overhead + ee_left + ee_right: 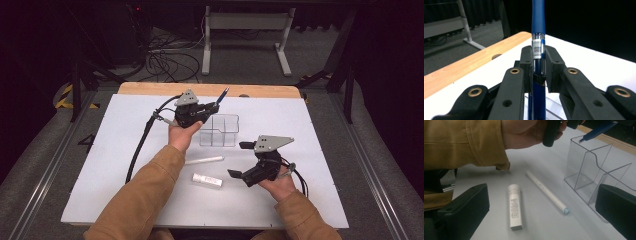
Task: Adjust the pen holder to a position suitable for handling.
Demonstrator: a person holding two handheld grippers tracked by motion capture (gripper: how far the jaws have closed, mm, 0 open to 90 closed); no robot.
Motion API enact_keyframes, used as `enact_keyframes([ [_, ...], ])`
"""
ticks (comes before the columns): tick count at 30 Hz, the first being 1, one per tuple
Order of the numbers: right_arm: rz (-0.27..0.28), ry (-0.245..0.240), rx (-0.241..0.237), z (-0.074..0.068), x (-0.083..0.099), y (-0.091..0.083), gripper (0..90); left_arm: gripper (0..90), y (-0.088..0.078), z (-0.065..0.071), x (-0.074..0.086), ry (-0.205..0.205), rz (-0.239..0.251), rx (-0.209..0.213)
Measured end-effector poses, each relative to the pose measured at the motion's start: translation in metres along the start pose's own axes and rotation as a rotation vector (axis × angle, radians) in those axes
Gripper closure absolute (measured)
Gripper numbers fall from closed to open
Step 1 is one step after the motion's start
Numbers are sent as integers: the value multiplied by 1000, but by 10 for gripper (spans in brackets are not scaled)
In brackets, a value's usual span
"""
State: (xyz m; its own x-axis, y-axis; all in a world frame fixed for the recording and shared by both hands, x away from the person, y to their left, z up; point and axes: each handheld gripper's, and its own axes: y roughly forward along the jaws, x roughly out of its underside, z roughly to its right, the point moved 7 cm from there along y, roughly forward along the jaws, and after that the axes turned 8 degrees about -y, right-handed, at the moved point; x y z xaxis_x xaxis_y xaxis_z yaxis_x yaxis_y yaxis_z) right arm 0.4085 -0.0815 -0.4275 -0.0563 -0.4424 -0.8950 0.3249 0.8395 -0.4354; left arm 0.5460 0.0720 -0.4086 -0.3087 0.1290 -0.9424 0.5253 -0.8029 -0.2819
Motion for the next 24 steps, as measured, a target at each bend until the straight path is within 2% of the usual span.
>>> enact_keyframes([
  [5, 4, -4, 0, 0, -1, -1, 0, 787, -1, 0, 3, -2, -29, -15],
  [10, 11, -4, 1, 0, -2, -2, 0, 785, -5, 3, 5, 21, -56, -15],
  [11, 11, -5, 2, 0, -2, -3, 0, 756, -6, 4, 4, 25, -59, -16],
  [13, 11, -5, 2, 0, -2, -3, 0, 553, -11, 5, -2, 36, -48, -43],
  [14, 12, -4, 2, 0, -2, -3, 0, 495, -15, 8, -5, 43, -42, -49],
  [15, 12, -4, 2, 0, -2, -3, 0, 476, -19, 11, -9, 59, -37, -56],
  [17, 14, -3, 5, 0, -2, -4, 0, 379, -30, 16, -14, 105, -41, -104],
  [18, 14, -4, 5, 0, -2, -4, 0, 357, -35, 18, -16, 128, -49, -118],
  [20, 15, -4, 10, 1, -2, -5, 0, 316, -46, 24, -18, 146, -68, -146],
  [24, 20, -6, 16, 1, -3, -8, 0, 261, -63, 36, -14, 144, -94, -130],
])
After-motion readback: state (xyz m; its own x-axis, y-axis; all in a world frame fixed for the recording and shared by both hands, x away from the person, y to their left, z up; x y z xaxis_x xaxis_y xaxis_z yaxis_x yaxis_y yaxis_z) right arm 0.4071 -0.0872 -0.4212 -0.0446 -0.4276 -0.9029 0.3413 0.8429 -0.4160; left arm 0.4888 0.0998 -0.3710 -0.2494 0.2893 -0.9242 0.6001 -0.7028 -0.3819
